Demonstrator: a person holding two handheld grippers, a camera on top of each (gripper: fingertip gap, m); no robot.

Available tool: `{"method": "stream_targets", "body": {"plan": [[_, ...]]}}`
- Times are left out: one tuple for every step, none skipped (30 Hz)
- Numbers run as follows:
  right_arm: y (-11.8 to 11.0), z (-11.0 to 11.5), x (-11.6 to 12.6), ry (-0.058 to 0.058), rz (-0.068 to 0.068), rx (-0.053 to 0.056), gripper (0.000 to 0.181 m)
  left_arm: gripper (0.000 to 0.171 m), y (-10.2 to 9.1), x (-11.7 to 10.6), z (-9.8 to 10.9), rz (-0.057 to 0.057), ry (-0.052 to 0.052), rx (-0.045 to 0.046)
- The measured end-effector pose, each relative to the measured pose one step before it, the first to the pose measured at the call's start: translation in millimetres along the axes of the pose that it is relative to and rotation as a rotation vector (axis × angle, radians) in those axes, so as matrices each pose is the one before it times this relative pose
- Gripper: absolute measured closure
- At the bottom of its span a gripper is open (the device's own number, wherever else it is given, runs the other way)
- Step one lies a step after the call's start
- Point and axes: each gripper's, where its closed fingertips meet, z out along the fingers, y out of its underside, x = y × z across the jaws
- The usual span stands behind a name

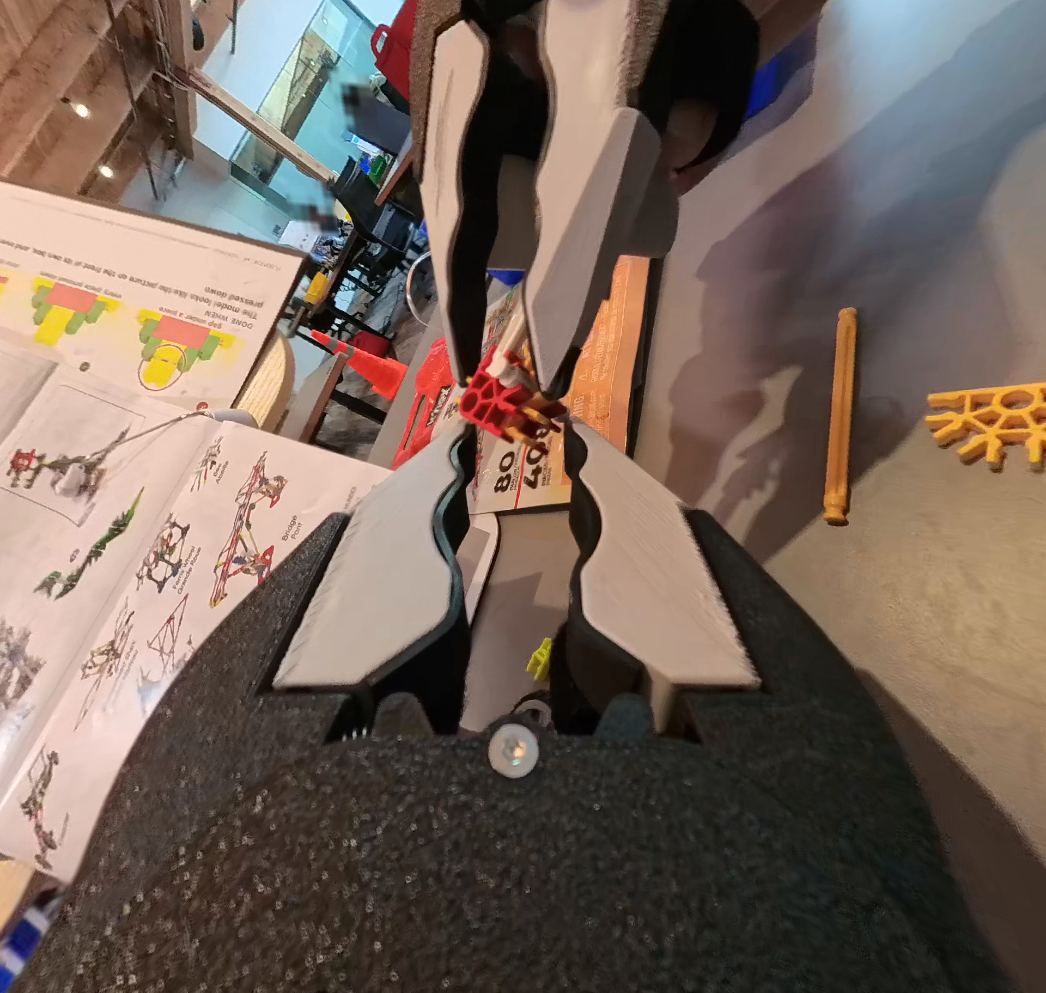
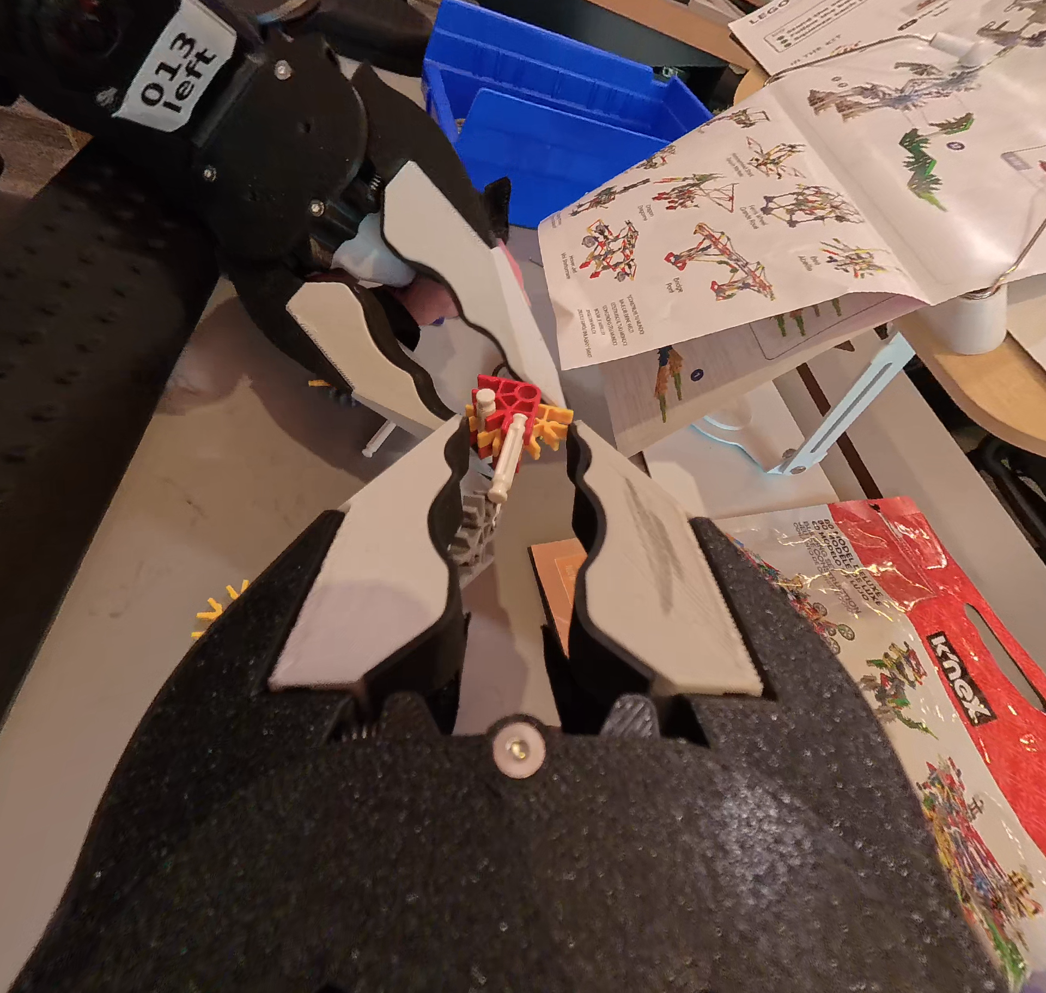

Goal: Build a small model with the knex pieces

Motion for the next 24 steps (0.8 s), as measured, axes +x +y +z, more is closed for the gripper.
{"method": "stream_targets", "body": {"plan": [[1.83,0.3,1.03,0.0044,0.0016,-0.009,0.148,0.142,0.44,0.8,0.33,0.0186,-0.0061,-0.00412],[2.62,0.31,1.33,0.0052,0.004,-0.0111,0.148,0.142,0.58,0.3,0.26,0.0108,-0.0038,-0.00493],[1.66,0.25,0.8,-0.0002,0.0084,-0.0047,0.148,0.142,0.36,0.35,0.23,0.0075,-0.0016,-0.00168],[0.39,0.09,-0.11,-0.0023,0.0042,0.0007,0.148,0.142,0.42,0.47,0.4,0.0063,-0.0021,-0.00103],[0.7,0.66,-0.21,-0.001,0.0011,-0.0049,0.148,0.143,1.17,0.56,0.62,0.0067,-0.0005,-0.00597],[1.38,0.98,0.01,0.002,-0.0006,-0.0104,0.148,0.143,1.45,0.63,0.62,0.0079,-0.0006,-0.00917],[1.3,0.85,-0.06,0.0016,-0.0016,-0.0095,0.148,0.143,1.14,0.7,0.54,0.0041,-0.0002,-0.00445],[0.97,0.43,-0.42,-0.0009,-0.0016,-0.0057,0.148,0.143,0.52,0.84,0.34,0.0004,0.0012,0.00115],[1.02,0.21,-0.28,-0.0011,-0.0021,-0.006,0.148,0.144,0.57,0.98,0.37,-0.0007,0.0039,-0.00031],[0.85,0.33,0.22,0.0028,-0.0029,-0.0052,0.148,0.145,0.65,0.25,0.55,-0.0031,0.0008,-0.00232],[0.5,0.5,0.5,0.0054,-0.0026,-0.0052,0.147,0.145,0.65,0.09,0.6,-0.007,-0.0002,-0.00203],[0.35,0.44,0.62,0.0076,-0.0054,-0.0048,0.147,0.146,0.95,0.01,0.44,-0.009,0.0007,-0.00155],[0.11,0.45,0.83,0.0092,-0.0066,-0.003,0.147,0.148,0.97,-0.6,0.24,-0.0069,-0.0008,-0.001],[-0.27,0.31,0.81,0.0078,-0.0048,-0.0011,0.147,0.149,0.32,-0.55,-0.14,-0.0041,-0.0001,0.00293],[-1.37,-0.1,1.08,0.0095,-0.003,0.004,0.147,0.152,-0.15,-0.58,-0.16,-0.0031,-0.0011,0.00345],[-1.5,-0.39,0.75,0.0078,-0.0062,0.0043,0.146,0.153,-0.86,-0.84,-0.31,-0.0043,-0.0036,0.00559],[-1.24,-0.25,0.52,0.0091,-0.0118,0.0026,0.146,0.153,-0.53,-0.83,-0.13,-0.0017,-0.0042,0.0019],[-0.55,-0.07,-0.16,0.0049,-0.011,-0.0018,0.146,0.153,-0.32,0.27,-0.04,-0.0007,0.0023,0.00114],[0.38,0.31,-0.36,0.0033,-0.0108,-0.0058,0.146,0.153,0.27,0.69,0.11,-0.0002,0.0024,-0.00069],[0.81,0.66,-0.07,0.0063,-0.0116,-0.0081,0.146,0.153,0.94,0.54,0.41,0.003,0.0007,-0.00397],[0.86,0.83,0.03,0.0076,-0.0127,-0.0093,0.146,0.153,0.93,0.63,0.42,0.0037,0.0017,-0.00395],[-0.26,0.71,0.07,0.0089,-0.0152,-0.0033,0.146,0.153,-0.28,-0.03,-0.08,0.0005,-0.0006,0.00336],[-0.79,0.24,0.16,0.0084,-0.0142,0.0001,0.146,0.154,-0.51,0.01,-0.16,-0.004,0.002,0.00258],[-0.37,0.09,0.11,0.006,-0.0112,-0.0022,0.146,0.154,-0.27,0.09,-0.09,-0.0052,0.0041,0.00036]]}}
